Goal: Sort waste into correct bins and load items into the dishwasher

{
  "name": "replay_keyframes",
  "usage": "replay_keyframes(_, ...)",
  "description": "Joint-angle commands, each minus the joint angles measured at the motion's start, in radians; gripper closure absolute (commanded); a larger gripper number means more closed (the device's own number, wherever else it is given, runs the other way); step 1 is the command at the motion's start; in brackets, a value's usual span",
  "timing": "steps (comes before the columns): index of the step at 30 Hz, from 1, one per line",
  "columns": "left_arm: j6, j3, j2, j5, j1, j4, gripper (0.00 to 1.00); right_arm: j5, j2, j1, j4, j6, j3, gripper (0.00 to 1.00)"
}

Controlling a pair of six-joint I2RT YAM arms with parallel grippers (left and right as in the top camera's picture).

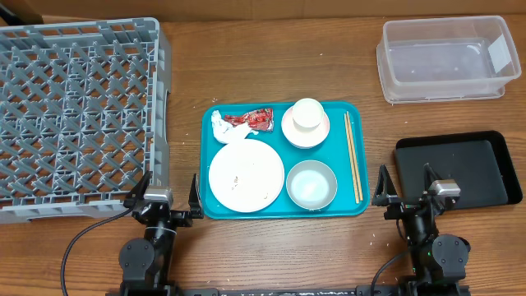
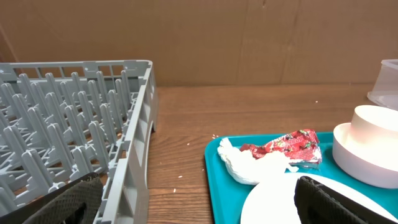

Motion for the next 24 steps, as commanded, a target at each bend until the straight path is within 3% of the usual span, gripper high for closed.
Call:
replay_keyframes(1,-0.006,-0.005,-0.010,-0.010,0.007,0.006,0.00,0.006,-0.002,-0.001,0.006,-0.004,-0.010,0.00)
replay_keyframes(3,-0.025,-0.004,-0.010,0.000,0.007,0.061,0.00,0.006,-0.002,-0.001,0.006,-0.004,-0.010,0.00)
replay_keyframes(6,-0.225,-0.004,-0.010,0.253,0.005,0.142,0.00,0.006,-0.002,-0.001,0.006,-0.004,-0.010,0.00)
replay_keyframes(9,-0.406,-0.004,-0.010,0.469,0.005,0.318,0.00,0.006,-0.002,-0.001,0.006,-0.004,-0.010,0.00)
replay_keyframes(14,-0.455,-0.003,-0.010,0.496,0.005,0.621,0.00,0.006,-0.002,-0.001,0.006,-0.004,-0.010,0.00)
replay_keyframes(16,-0.481,0.018,-0.010,0.469,0.005,0.661,0.00,0.006,-0.002,-0.001,0.006,-0.004,-0.010,0.00)
replay_keyframes(18,-0.480,0.079,0.005,0.461,0.005,0.573,0.00,0.006,-0.002,-0.001,0.006,-0.004,-0.010,0.00)
replay_keyframes(21,-0.407,0.230,0.092,0.462,0.005,0.315,0.00,0.006,-0.002,-0.001,0.006,-0.004,-0.010,0.00)
replay_keyframes(24,-0.295,0.463,0.323,0.487,0.005,0.025,0.00,0.006,-0.002,-0.001,0.006,-0.004,-0.010,0.00)
